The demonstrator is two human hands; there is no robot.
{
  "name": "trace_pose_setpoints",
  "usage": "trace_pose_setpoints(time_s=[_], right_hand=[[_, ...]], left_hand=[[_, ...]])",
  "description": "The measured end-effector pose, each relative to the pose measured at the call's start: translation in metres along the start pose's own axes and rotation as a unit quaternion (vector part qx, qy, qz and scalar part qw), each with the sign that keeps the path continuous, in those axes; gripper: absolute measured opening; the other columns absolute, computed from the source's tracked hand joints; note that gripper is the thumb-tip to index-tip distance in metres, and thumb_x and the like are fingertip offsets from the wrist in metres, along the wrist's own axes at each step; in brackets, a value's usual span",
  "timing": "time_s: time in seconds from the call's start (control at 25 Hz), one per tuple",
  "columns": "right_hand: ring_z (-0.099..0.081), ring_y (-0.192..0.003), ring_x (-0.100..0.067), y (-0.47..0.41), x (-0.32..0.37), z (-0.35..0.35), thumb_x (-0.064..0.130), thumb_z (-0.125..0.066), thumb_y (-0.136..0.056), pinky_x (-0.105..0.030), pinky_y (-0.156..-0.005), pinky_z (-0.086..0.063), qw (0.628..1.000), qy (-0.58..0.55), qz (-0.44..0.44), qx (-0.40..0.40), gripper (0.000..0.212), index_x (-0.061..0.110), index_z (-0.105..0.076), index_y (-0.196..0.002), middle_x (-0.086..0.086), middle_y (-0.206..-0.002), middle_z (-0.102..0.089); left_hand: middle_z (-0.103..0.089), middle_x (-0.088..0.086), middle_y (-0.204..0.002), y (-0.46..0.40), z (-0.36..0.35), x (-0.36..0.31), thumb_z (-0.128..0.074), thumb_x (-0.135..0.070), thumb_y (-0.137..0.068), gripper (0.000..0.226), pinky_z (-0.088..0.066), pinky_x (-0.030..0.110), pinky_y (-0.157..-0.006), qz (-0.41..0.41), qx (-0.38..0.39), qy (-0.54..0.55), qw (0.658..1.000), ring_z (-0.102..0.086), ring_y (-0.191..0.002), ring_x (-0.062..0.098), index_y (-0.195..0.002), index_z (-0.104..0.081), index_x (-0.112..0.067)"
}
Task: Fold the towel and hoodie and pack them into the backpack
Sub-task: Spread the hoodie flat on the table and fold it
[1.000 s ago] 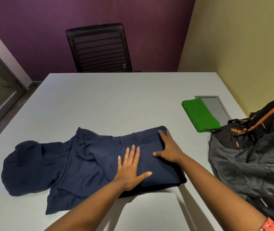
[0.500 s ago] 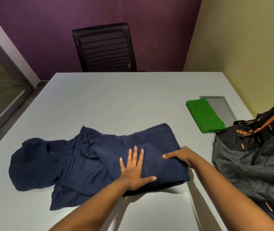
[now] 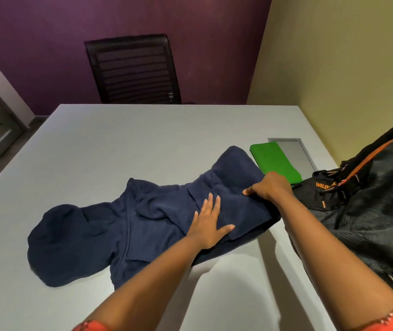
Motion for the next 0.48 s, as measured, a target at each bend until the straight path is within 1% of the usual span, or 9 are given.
trace_pose_setpoints(time_s=[0.08,0.12,0.2,0.24,0.28,0.32,0.4,0.44,0.48], right_hand=[[-0.06,-0.108,-0.031,0.012,0.026,0.009,0.036,-0.076,-0.072,-0.029,-0.07,-0.041,0.998,0.05,0.028,-0.029,0.055,0.005,-0.058,-0.114,-0.014,-0.119,-0.062],[-0.06,-0.109,-0.031,0.021,0.04,0.011,0.034,-0.075,-0.073,-0.028,-0.07,-0.041,0.995,0.074,0.044,-0.042,0.053,0.006,-0.058,-0.115,-0.013,-0.119,-0.062],[-0.06,-0.107,-0.031,0.038,0.069,0.009,0.03,-0.07,-0.077,-0.027,-0.068,-0.04,0.989,0.109,0.081,-0.063,0.045,0.007,-0.058,-0.113,-0.012,-0.117,-0.063],[-0.06,-0.106,-0.03,0.047,0.083,0.005,0.028,-0.067,-0.078,-0.026,-0.067,-0.04,0.985,0.124,0.103,-0.069,0.04,0.008,-0.058,-0.111,-0.011,-0.115,-0.063],[-0.06,-0.105,-0.03,0.057,0.097,0.0,0.028,-0.065,-0.079,-0.026,-0.067,-0.039,0.98,0.138,0.126,-0.07,0.037,0.009,-0.059,-0.11,-0.01,-0.114,-0.063],[-0.06,-0.105,-0.029,0.068,0.112,-0.007,0.028,-0.064,-0.08,-0.026,-0.067,-0.038,0.975,0.151,0.149,-0.065,0.034,0.009,-0.059,-0.108,-0.009,-0.113,-0.063],[-0.059,-0.102,-0.027,0.089,0.137,-0.027,0.03,-0.062,-0.082,-0.026,-0.066,-0.038,0.966,0.173,0.19,-0.04,0.027,0.011,-0.059,-0.101,-0.007,-0.108,-0.062],[-0.059,-0.097,-0.026,0.099,0.147,-0.039,0.032,-0.062,-0.082,-0.026,-0.064,-0.038,0.962,0.181,0.204,-0.022,0.022,0.012,-0.057,-0.091,-0.007,-0.103,-0.061],[-0.058,-0.088,-0.024,0.108,0.156,-0.05,0.032,-0.062,-0.082,-0.026,-0.06,-0.038,0.958,0.186,0.219,-0.008,0.022,0.012,-0.053,-0.079,-0.006,-0.096,-0.059]], left_hand=[[0.019,-0.002,-0.156,0.003,0.008,0.0,-0.051,-0.044,-0.091,0.087,-0.005,0.044,-0.117,0.005,0.002,0.079,0.997,0.011,-0.145,0.018,-0.147,0.012,-0.023],[0.013,-0.004,-0.157,0.005,0.013,0.003,-0.054,-0.037,-0.091,0.085,-0.01,0.041,-0.118,0.012,-0.002,0.132,0.991,0.006,-0.145,0.018,-0.148,0.008,-0.024],[-0.015,-0.005,-0.156,0.01,0.024,0.015,-0.056,-0.021,-0.092,0.075,-0.03,0.032,-0.11,0.041,-0.011,0.269,0.962,-0.019,-0.142,0.018,-0.15,-0.009,-0.026],[-0.031,-0.004,-0.149,0.013,0.029,0.023,-0.051,-0.014,-0.092,0.065,-0.037,0.028,-0.101,0.06,-0.012,0.35,0.935,-0.033,-0.134,0.018,-0.148,-0.019,-0.026],[-0.042,-0.003,-0.141,0.017,0.032,0.032,-0.044,-0.01,-0.093,0.057,-0.038,0.027,-0.095,0.081,-0.013,0.425,0.902,-0.042,-0.125,0.017,-0.145,-0.029,-0.026],[-0.048,-0.002,-0.135,0.023,0.035,0.043,-0.037,-0.01,-0.093,0.051,-0.038,0.028,-0.094,0.105,-0.018,0.495,0.862,-0.046,-0.12,0.017,-0.142,-0.036,-0.024],[-0.047,0.004,-0.14,0.035,0.039,0.067,-0.032,-0.021,-0.097,0.044,-0.035,0.036,-0.102,0.149,-0.029,0.625,0.766,-0.046,-0.123,0.019,-0.139,-0.041,-0.015],[-0.044,0.008,-0.142,0.042,0.04,0.08,-0.031,-0.032,-0.098,0.047,-0.034,0.041,-0.106,0.167,-0.032,0.665,0.727,-0.046,-0.125,0.023,-0.139,-0.04,-0.01],[-0.044,0.01,-0.142,0.051,0.042,0.089,-0.029,-0.043,-0.098,0.056,-0.033,0.045,-0.108,0.177,-0.028,0.69,0.701,-0.046,-0.126,0.026,-0.139,-0.039,-0.007]])
Point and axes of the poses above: each hand's wrist, its own y-axis away from the middle knuckle, its own z-axis out of the back of the hand, x = y × z, the point moved 10 cm from there along -y, towards the middle knuckle
